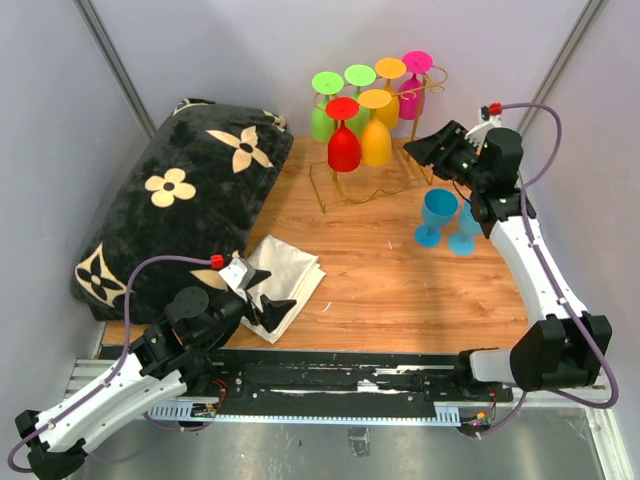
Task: Take the wine glass off the wine glass rack
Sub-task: Pick up the wine glass from the wine rack.
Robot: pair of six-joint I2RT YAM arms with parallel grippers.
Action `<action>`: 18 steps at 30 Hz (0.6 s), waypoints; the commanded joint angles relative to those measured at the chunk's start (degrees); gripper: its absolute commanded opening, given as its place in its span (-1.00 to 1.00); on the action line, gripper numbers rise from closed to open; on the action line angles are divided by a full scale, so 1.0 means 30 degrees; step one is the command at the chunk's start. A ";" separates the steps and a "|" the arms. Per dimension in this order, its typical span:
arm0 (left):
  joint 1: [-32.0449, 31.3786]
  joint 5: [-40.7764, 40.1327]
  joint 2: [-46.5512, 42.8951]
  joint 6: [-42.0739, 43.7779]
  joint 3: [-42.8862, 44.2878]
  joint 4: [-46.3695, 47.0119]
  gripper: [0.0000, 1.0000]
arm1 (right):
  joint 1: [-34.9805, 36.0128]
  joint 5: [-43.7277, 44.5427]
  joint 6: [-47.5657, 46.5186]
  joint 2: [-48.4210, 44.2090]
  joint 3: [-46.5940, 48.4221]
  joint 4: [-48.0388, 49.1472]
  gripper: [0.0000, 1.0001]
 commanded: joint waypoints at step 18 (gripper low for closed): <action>-0.0041 -0.0054 -0.0169 0.0171 0.0180 0.0129 0.99 | 0.2268 0.3104 0.7881 0.5866 0.4402 0.4912 0.07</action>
